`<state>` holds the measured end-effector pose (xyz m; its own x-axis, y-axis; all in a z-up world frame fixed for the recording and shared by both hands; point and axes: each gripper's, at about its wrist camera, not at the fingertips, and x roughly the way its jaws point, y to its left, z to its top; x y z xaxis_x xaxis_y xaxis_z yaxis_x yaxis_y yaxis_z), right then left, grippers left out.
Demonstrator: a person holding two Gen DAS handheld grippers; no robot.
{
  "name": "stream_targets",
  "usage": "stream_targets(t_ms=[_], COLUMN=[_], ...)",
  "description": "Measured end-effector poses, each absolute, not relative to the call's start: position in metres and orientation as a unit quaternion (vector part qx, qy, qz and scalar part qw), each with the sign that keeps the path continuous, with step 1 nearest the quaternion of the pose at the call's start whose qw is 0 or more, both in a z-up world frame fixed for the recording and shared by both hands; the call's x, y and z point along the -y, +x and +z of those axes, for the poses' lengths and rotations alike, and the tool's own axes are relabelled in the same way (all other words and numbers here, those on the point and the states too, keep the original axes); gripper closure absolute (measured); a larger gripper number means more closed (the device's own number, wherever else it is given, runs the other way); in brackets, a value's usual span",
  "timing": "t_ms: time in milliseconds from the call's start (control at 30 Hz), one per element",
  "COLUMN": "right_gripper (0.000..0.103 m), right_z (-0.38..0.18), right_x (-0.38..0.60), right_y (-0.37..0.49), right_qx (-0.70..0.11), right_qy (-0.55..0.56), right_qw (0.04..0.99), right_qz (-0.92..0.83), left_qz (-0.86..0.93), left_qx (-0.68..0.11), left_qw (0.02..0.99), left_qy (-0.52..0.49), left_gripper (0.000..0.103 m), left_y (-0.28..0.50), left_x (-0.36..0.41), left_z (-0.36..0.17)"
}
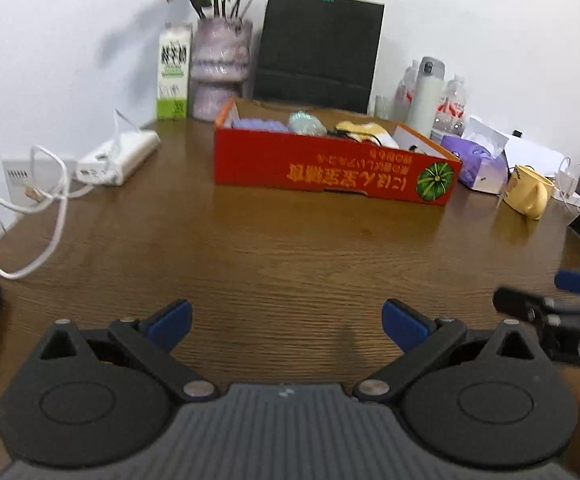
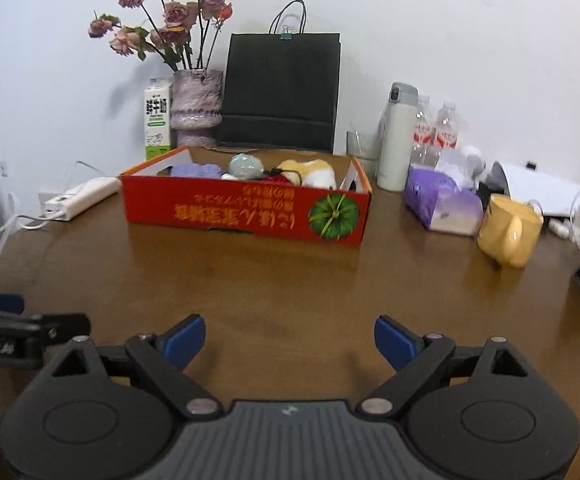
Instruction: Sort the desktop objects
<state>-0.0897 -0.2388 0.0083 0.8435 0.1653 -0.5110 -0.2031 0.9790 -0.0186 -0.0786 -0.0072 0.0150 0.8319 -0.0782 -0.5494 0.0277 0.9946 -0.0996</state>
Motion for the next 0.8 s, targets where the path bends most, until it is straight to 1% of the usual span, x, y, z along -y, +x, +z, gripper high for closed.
stream_targets(t_ms=[133,267,300,333,367,600,800], right_gripper=[0.011,0.01,0.008,0.003,0.003,0.0,0.0], right_z=[0.0,-0.006,-0.008,-0.01,-0.012,-0.023,-0.026], right_x=[0.231,0.221,0.22,0.219,0.219,0.214,0.218], right_y=[-0.098,-0.082,-0.077,-0.072,-0.067,-0.034,-0.018], right_qx=[-0.263,-0.279,-0.286,-0.294,-0.299,-0.335,-0.342], right_qy=[-0.038,-0.056,-0.056,-0.054,-0.051,-0.048,-0.015], right_qw=[0.958,0.954,0.953,0.951,0.949,0.939,0.937], right_qz=[0.106,0.091,0.087,0.083,0.081,0.069,0.068], left_qz=[-0.045,-0.043,-0.04,-0.031,-0.022,-0.018,-0.004], left_qx=[-0.3,-0.339,-0.346,-0.345,-0.344,-0.356,-0.347], left_qw=[0.952,0.939,0.936,0.937,0.938,0.934,0.938], left_qy=[-0.045,-0.051,-0.053,-0.046,-0.037,0.012,0.005], left_gripper=[0.0,0.0,0.0,0.0,0.0,0.0,0.0], left_y=[-0.075,-0.056,-0.05,-0.047,-0.044,-0.023,-0.018], left_x=[0.009,0.008,0.007,0.008,0.01,0.017,0.018], left_z=[0.01,0.003,0.003,0.002,0.001,-0.005,-0.007])
